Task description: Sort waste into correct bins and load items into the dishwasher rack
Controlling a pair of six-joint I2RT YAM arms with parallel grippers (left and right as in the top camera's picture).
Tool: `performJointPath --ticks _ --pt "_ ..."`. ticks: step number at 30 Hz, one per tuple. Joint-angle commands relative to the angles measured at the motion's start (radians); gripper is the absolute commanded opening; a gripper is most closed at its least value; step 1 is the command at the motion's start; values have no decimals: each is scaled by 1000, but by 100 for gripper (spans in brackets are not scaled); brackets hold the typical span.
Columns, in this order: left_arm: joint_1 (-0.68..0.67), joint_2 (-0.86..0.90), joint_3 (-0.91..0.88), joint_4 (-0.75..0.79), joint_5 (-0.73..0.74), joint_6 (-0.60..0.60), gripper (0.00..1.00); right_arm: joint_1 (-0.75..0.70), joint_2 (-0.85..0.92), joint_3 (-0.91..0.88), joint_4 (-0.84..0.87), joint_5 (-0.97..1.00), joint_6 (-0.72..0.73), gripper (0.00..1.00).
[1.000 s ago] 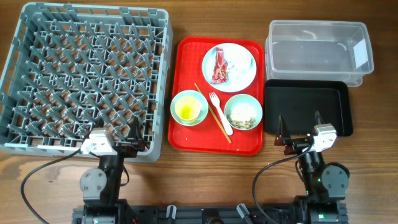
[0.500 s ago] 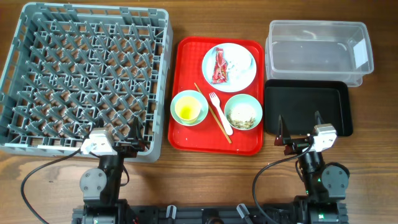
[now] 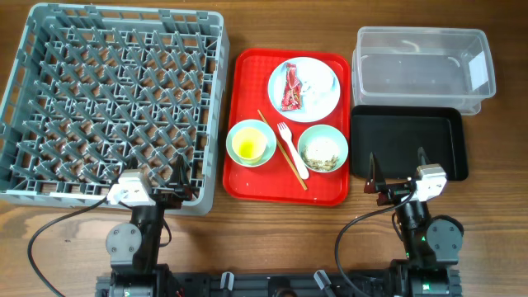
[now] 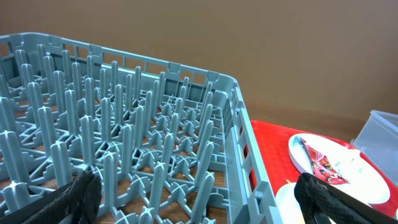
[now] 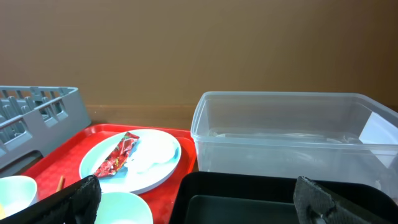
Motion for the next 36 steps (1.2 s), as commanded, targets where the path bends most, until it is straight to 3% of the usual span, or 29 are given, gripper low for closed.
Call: performJointPath --ticks 1,12,21,29,36 --pt "8 -7 -5 -4 9 16 100 8 1 -1 4 13 -10 100" --pt "8 -2 8 -14 9 -18 100 8 1 22 -19 9 77 100" --pt "8 171 188 -195 8 -18 100 8 93 159 -148 3 77 100" --pt "8 513 486 -418 8 -18 100 8 408 418 -304 -3 76 100" --pt "8 784 758 -676 8 -18 100 8 766 709 -449 -148 66 100"
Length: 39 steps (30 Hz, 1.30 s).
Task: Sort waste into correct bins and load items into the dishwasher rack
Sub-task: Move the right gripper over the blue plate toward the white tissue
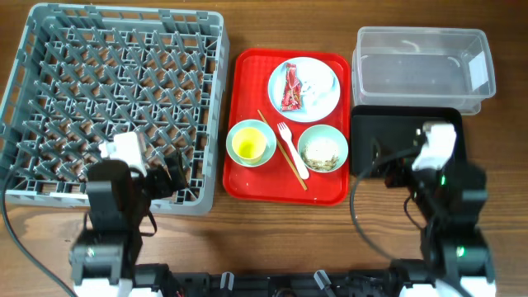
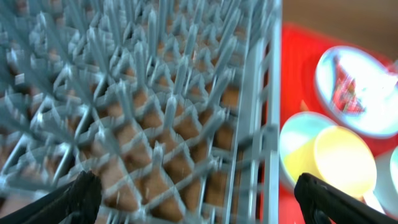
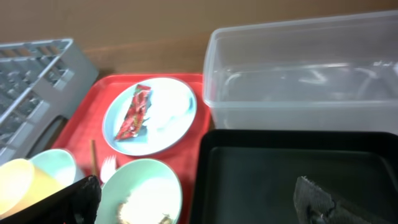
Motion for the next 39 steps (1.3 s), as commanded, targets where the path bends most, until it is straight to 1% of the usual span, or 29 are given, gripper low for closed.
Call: performJointPath --ticks 1,4,7,10,12,14,17,21,27,30,33,36,39 --pt "8 129 148 -101 8 -9 100 8 182 185 -72 -101 0 100" --pt "8 194 202 -141 8 -9 100 8 345 381 -215 -93 -14 99" --pt "8 201 203 -141 8 -8 100 8 434 487 -265 -102 -23 100" --pt "8 201 203 -137 8 -9 100 8 478 503 -254 -193 -10 100" --pt "8 201 203 -134 8 -9 100 8 494 503 -229 -304 -34 100" --pt "8 201 203 -133 8 -9 100 9 504 504 -204 -314 -7 100" --pt "8 201 203 -122 8 -8 100 35 520 519 -206 -220 53 100" --pt "8 201 203 -100 8 -9 100 124 565 598 -223 -77 57 100" --pt "8 201 203 -95 8 -9 100 262 729 748 -235 73 84 100" --pt "8 201 203 -95 8 -9 100 307 811 783 -193 110 93 100" --pt "8 201 203 -95 8 -9 100 341 892 784 -143 180 166 99" --pt "8 201 203 -95 8 -9 100 363 977 784 -119 216 232 93" --pt "8 201 203 -95 8 -9 100 374 1056 784 -101 274 327 90"
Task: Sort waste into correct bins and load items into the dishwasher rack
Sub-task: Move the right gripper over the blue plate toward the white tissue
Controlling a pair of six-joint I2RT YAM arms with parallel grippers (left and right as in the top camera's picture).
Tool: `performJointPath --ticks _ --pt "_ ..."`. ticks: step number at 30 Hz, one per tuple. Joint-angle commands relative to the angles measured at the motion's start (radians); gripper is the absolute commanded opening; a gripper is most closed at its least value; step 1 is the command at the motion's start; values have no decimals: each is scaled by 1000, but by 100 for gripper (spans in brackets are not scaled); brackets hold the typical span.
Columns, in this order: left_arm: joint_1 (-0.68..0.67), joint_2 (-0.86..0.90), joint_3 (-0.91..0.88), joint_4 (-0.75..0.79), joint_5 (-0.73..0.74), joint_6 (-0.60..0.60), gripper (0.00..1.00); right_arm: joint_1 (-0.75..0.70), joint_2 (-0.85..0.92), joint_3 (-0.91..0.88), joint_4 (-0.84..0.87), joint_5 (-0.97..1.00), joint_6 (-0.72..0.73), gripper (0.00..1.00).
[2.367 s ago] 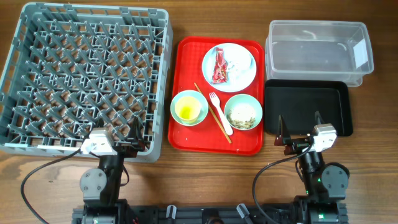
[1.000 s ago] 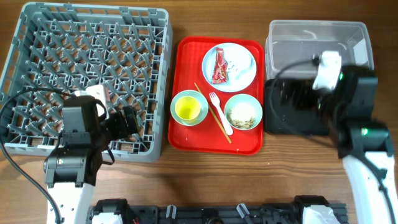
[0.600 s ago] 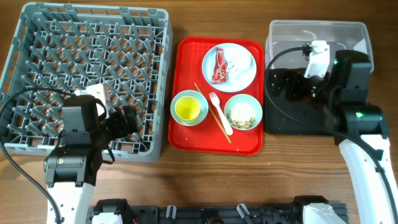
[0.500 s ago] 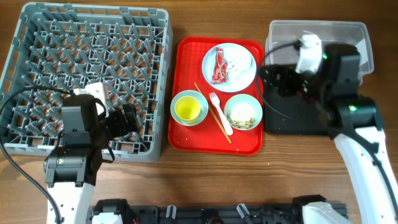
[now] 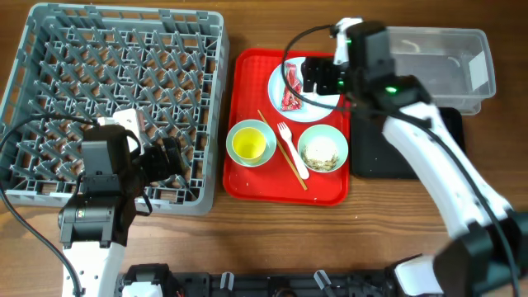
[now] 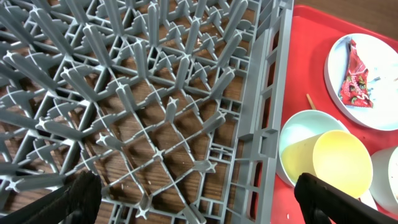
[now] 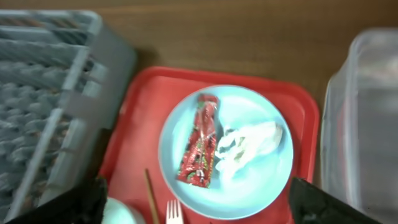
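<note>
On the red tray [image 5: 247, 186] a light plate [image 5: 330, 103] holds a red wrapper [image 5: 291, 87] and a crumpled white napkin [image 5: 318, 87]. My right gripper [image 5: 318, 78] hovers open over that plate, with the wrapper [image 7: 200, 149] and napkin [image 7: 249, 143] just ahead of its fingers [image 7: 196, 208]. A yellow cup [image 5: 250, 144] stands in a bowl, beside a bowl of food scraps [image 5: 322, 150], a white fork [image 5: 293, 151] and a chopstick [image 5: 280, 148]. My left gripper [image 5: 169, 157] is open above the grey dishwasher rack [image 5: 115, 107], near its front right corner [image 6: 199, 205].
A clear plastic bin [image 5: 429, 58] stands at the back right, with a black bin [image 5: 450, 132] in front of it. The rack's right wall [image 6: 264, 124] runs close along the tray. The yellow cup [image 6: 342, 162] shows at the right in the left wrist view.
My right gripper was over the black bin and is now over the plate with the wrapper and napkin. The left gripper stays over the rack's front right part. Both remain open.
Both arms first sat folded at the table's front edge, grippers open and looking level. Then the left was above the rack's front right part and the right above the black bin. Now the right is over the plate; nothing on the tray has moved.
</note>
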Motion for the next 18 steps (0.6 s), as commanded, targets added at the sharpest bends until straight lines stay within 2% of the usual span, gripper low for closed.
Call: performJointPath --ticks 1,11,14,18 --pt "8 -1 20 3 8 -9 100 14 111 15 25 121 168 88" --pt "8 -1 20 2 8 -9 100 14 317 15 145 135 354 82" --pt "8 -1 20 2 8 -9 100 14 336 16 164 130 354 82" --pt "8 -1 20 2 8 -9 100 11 336 58 128 127 274 84"
